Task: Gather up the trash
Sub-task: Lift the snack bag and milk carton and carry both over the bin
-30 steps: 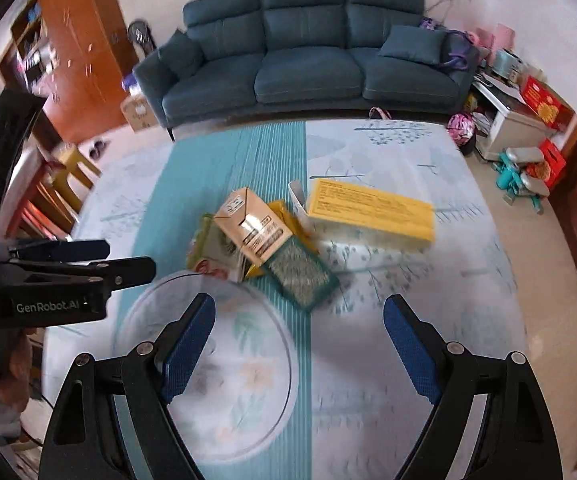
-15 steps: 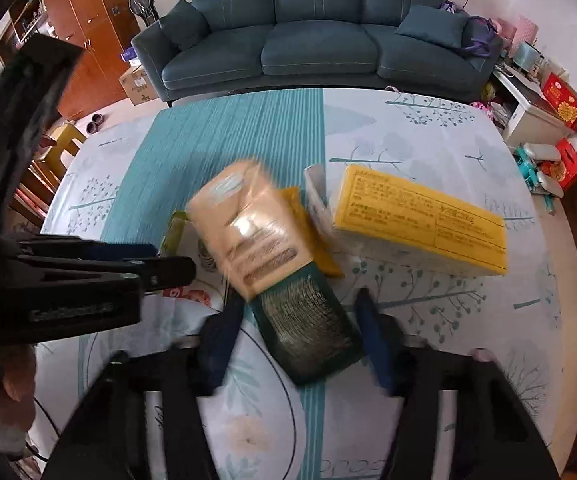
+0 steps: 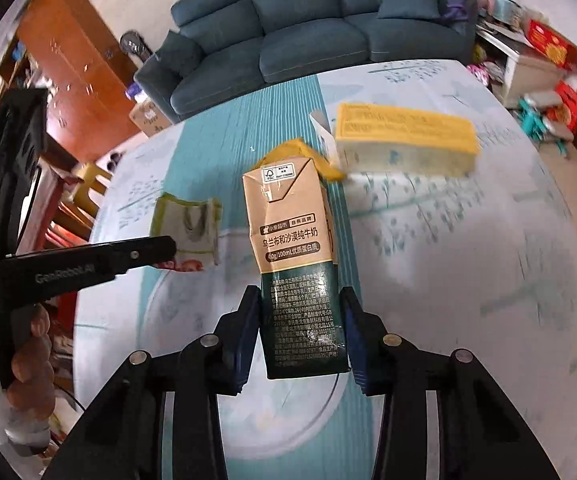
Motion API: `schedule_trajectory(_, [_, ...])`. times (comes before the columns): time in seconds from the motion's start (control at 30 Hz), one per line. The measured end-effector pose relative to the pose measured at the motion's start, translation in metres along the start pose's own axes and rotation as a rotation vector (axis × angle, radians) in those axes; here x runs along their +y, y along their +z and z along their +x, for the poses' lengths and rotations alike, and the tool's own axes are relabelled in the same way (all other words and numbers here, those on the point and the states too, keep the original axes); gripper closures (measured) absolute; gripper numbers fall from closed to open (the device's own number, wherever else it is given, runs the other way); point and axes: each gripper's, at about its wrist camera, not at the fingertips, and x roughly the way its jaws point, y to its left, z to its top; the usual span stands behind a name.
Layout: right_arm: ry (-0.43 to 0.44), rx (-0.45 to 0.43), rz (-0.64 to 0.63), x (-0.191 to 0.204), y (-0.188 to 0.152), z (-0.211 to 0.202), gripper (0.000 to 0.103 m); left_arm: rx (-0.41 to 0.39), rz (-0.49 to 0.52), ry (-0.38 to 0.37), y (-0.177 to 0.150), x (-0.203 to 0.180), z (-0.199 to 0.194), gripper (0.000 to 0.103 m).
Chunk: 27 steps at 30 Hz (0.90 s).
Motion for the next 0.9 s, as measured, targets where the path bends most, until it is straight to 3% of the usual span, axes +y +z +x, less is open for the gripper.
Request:
schedule_trajectory(0.2, [0.048, -0.051, 0.057, 0.000, -0.045, -0.063, 0.064, -0.058, 0.040, 0.011, -0.050, -0.014, -0.067, 0.097])
schedule_trajectory(0.47, [0.112, -0.131, 0.052, -0.010, -0.106, -0.156, 0.064, -0.137, 0.017, 0.005, -0.138, -0.041, -0.157, 0.097])
schedule_trajectory(0.9, [0.145, -0.187, -0.007, -0.049, -0.259, -0.284, 0.064, -0.182, 0.033, 0.047, -0.291, -0.129, -0.209, 0.097])
